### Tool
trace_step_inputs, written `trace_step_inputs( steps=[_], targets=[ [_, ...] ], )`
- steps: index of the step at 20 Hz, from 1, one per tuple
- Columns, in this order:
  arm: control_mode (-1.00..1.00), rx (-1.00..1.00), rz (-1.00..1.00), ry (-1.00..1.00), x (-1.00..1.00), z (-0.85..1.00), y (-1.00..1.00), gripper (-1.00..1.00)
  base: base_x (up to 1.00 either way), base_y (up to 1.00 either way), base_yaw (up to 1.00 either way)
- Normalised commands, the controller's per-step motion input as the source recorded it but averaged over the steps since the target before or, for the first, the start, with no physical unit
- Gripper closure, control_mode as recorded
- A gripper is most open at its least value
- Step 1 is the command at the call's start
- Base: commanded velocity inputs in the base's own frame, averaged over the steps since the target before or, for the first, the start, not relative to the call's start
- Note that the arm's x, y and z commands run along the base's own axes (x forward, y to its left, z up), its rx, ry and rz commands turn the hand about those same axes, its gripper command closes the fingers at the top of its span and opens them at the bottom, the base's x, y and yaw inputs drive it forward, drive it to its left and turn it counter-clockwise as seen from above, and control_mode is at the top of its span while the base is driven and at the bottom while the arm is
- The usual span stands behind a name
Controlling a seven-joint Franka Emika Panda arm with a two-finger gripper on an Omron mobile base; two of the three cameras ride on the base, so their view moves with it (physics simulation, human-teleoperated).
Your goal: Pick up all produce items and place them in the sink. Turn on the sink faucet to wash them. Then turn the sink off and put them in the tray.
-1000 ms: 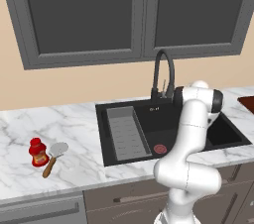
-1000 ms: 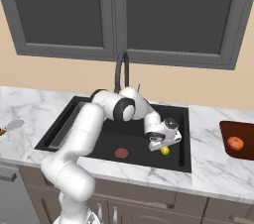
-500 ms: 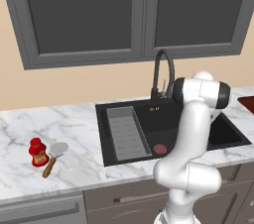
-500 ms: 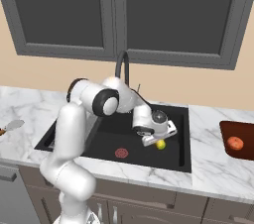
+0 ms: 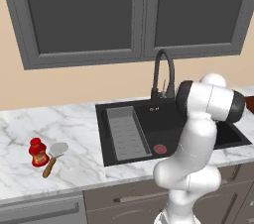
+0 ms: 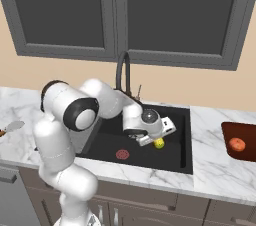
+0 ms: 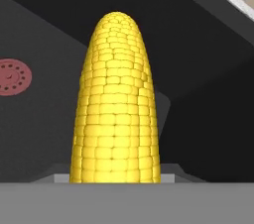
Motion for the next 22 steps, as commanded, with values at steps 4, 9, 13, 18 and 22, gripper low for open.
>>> trace_step_inputs(
  steps=[4, 9, 13, 18, 22],
  targets=[
    [-1.0, -0.01, -0.03, 0.0, -0.12, 1.0, 0.0, 1.0, 0.0, 0.0, 0.0],
    [-1.0, 0.0, -0.04, 0.06, -0.1, 1.0, 0.0, 1.0, 0.0, 0.0, 0.0],
    [-1.0, 0.0, -0.02, 0.08, -0.07, 1.0, -0.01, 1.0, 0.0, 0.0, 0.0],
    [-1.0, 0.01, 0.0, 0.09, -0.08, 1.0, -0.06, 1.0, 0.0, 0.0, 0.0],
    [-1.0, 0.08, -0.01, 0.05, -0.35, 0.96, -0.33, 1.0, 0.0, 0.0, 0.0]
  ],
)
